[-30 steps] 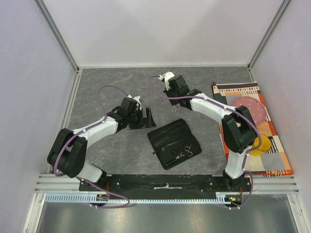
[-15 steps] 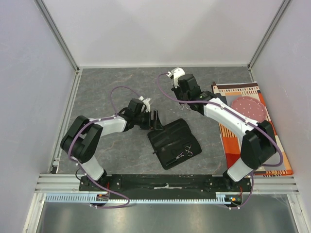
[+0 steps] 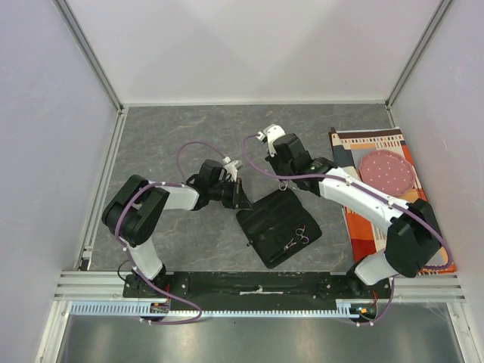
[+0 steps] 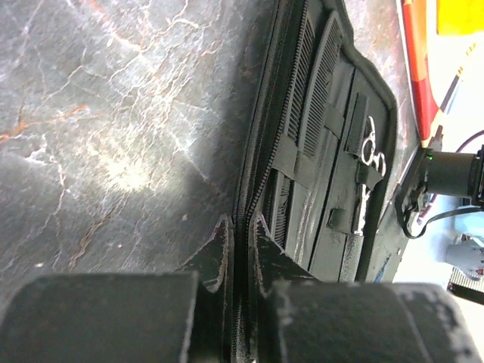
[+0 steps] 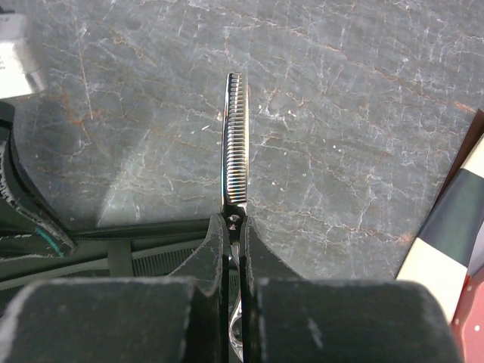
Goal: Sort the hair-cutting tools
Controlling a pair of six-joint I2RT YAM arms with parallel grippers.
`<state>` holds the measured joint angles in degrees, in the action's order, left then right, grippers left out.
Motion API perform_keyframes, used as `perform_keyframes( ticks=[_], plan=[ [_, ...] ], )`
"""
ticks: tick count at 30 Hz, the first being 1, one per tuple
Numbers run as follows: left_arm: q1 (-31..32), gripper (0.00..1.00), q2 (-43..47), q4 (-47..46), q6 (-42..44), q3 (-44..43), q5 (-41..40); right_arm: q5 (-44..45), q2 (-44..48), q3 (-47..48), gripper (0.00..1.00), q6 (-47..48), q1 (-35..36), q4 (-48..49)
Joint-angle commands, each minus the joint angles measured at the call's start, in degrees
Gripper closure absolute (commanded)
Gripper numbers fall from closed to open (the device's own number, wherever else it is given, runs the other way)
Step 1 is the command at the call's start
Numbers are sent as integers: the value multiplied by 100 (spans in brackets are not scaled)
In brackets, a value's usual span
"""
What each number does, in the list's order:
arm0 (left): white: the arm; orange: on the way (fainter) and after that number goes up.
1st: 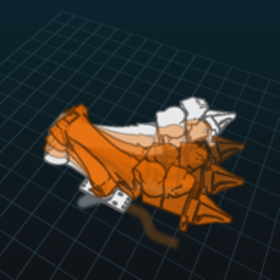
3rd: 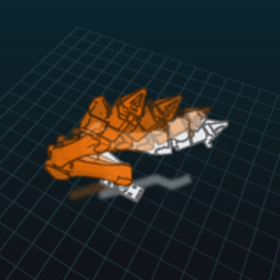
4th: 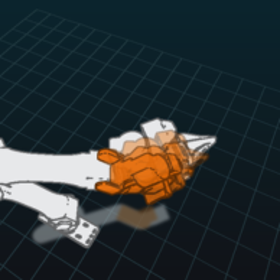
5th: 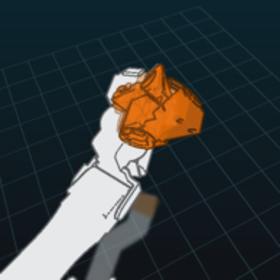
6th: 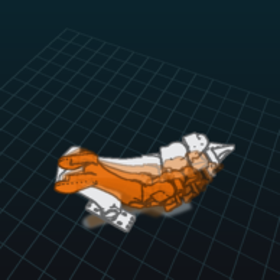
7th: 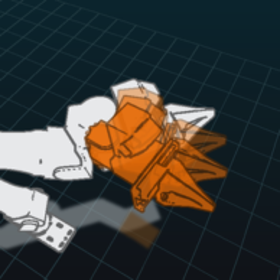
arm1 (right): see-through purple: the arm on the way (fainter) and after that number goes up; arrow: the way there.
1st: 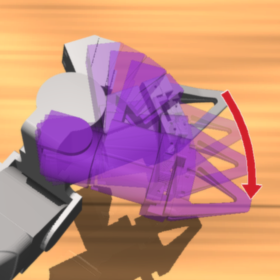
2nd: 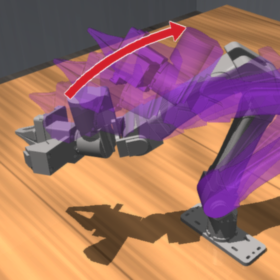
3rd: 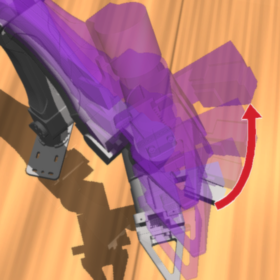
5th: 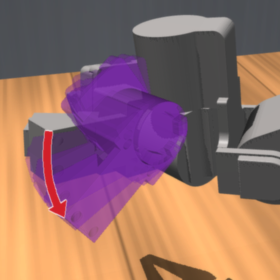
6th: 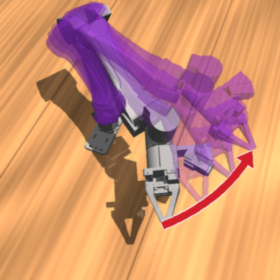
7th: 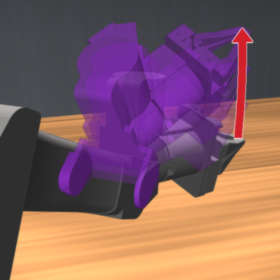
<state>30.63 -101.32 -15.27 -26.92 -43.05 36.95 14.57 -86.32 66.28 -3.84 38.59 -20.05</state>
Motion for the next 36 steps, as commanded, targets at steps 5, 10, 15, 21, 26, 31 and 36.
perform_keyframes(
  ticks=[5,10,15,21,26,31,36],
  plan=[
    [-75,98,419,-635,-602,604,-563,398,564,-142,100,-345,289,-42],
    [-101,98,1192,-1039,-2093,1577,-1733,608,722,-168,100,-662,465,-209],
    [-84,98,2299,-1364,-3468,2650,-3236,802,845,-256,100,-785,676,-306],
    [-84,98,3318,-848,-4119,2750,-4713,872,1021,-353,100,-987,843,-429],
    [-136,98,3233,-214,-4374,2152,-5610,811,1074,-353,100,-1303,993,-701],
    [-154,98,2593,-354,-4945,1940,-5585,548,1109,-449,100,-1637,1142,-1088],
    [-102,98,2389,-723,-5192,2248,-5356,284,1214,-888,100,-1962,1265,-1229]
  ],
)
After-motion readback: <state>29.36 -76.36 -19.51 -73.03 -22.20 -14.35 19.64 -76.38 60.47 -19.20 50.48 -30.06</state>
